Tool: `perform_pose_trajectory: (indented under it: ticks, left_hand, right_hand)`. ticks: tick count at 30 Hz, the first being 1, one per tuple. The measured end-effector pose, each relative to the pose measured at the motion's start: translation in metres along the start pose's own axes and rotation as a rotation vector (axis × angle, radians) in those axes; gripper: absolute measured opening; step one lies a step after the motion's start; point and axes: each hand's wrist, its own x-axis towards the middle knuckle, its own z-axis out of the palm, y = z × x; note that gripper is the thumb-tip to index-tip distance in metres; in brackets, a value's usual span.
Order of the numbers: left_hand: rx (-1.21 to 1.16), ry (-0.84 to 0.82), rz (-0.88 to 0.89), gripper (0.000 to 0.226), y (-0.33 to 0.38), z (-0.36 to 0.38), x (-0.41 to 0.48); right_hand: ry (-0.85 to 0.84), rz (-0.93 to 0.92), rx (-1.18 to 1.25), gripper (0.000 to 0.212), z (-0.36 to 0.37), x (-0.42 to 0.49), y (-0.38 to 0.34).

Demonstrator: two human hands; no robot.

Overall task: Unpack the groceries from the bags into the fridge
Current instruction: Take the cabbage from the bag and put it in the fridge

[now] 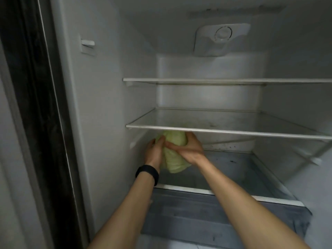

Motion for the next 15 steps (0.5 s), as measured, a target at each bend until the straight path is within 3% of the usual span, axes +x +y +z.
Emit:
perform_pose_trajectory:
  ticks: [3, 10, 15]
  left_hand:
    - [0.1, -0.039, -0.067, 0.065, 0.004, -0.009, 0.004]
    - [0.293, -0.047, 0.004, 0.022, 0.026, -0.014, -0.052]
    - [0.527, -0.122, 0.079, 0.055, 0.02, -0.019, -0.112]
  right_hand:
    - [-0.074, 0.001, -0.01, 0.092, -0.012, -0.005, -0.002]
    - [-0.107, 0.02, -0.134, 0.068, -0.041, -0.044, 0.003]
    - [-0.164, -0.022, -0.231, 0.053, -0.065, -0.105, 0.005]
